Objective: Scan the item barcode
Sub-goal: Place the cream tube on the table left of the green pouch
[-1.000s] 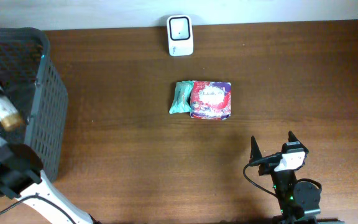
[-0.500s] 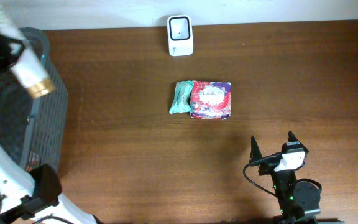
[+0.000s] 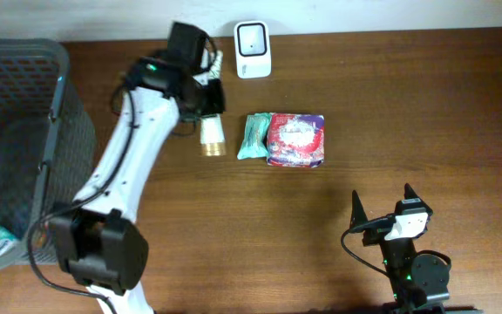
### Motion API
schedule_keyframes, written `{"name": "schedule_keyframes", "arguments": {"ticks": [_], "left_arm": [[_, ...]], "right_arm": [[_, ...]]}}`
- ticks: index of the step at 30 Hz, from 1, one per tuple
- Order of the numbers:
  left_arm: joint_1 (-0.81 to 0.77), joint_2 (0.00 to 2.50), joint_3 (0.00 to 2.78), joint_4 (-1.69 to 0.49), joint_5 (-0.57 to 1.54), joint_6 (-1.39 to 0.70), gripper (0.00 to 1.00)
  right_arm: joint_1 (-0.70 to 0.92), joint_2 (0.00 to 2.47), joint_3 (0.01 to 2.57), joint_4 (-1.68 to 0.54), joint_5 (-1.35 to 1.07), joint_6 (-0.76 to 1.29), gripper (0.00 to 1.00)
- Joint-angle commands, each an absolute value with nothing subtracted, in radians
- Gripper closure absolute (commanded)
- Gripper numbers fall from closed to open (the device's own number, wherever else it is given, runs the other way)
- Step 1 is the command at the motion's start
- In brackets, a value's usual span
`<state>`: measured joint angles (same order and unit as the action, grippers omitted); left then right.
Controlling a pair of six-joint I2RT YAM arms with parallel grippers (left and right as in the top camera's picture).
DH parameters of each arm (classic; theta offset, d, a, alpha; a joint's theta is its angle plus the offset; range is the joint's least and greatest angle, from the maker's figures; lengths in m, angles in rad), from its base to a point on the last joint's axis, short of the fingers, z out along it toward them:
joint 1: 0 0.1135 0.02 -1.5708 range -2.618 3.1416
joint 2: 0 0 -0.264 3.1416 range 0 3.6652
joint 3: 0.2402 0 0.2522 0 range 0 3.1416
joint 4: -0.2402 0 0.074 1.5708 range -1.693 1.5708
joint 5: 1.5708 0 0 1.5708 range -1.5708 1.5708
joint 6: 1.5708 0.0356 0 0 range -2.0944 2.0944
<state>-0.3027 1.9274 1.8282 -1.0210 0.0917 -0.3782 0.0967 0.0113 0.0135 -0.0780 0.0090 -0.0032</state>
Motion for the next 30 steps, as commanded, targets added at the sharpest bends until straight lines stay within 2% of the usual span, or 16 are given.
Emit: {"name": "schedule_keyframes", "arguments": {"ticks": [1, 6, 11, 12, 14, 15, 19, 21, 23, 26, 30], "left_arm": [[-0.332, 1.903, 1.628, -0.822, 0.056, -0.408, 0.94], [-0.339, 1.903, 1.444, -0.643, -0.022, -0.408, 0.81], [-0.36, 1.903, 1.42, -0.607, -0.022, -0.408, 0.73], [-0.369, 1.903, 1.42, -0.591, -0.022, -0.408, 0.69], [-0.385, 1.903, 1.42, -0.551, -0.023, -0.407, 0.56], [-0.384, 1.903, 1.421, -0.54, -0.023, -0.407, 0.53], [-0.343, 1.865, 1.517, -0.637, -0.023, -0.396, 0.5], [-0.279, 1.779, 1.642, -0.765, -0.023, -0.333, 0.43], [-0.199, 1.694, 1.767, -0.859, -0.024, -0.258, 0.29], [-0.023, 1.554, 1.915, -0.922, -0.027, -0.168, 0.14], [0.244, 1.432, 1.921, -0.976, -0.168, -0.151, 0.08]], "right_arm": [[0.09, 0.006, 0.006, -0.082, 0.01, -0.004, 0.01], [0.09, 0.006, 0.006, -0.081, 0.01, -0.004, 0.01], [0.09, 0.006, 0.006, -0.082, 0.01, -0.004, 0.01], [0.09, 0.006, 0.006, -0.082, 0.01, -0.004, 0.01], [0.09, 0.006, 0.006, -0.082, 0.01, -0.004, 0.01], [0.09, 0.006, 0.006, -0.082, 0.01, -0.004, 0.01], [0.09, 0.006, 0.006, -0.082, 0.01, -0.004, 0.01], [0.09, 0.006, 0.006, -0.082, 0.01, -0.004, 0.01], [0.09, 0.006, 0.006, -0.082, 0.01, -0.004, 0.01], [0.09, 0.006, 0.006, -0.082, 0.01, -0.004, 0.01], [0.09, 0.006, 0.006, -0.082, 0.01, -0.004, 0.01]]}}
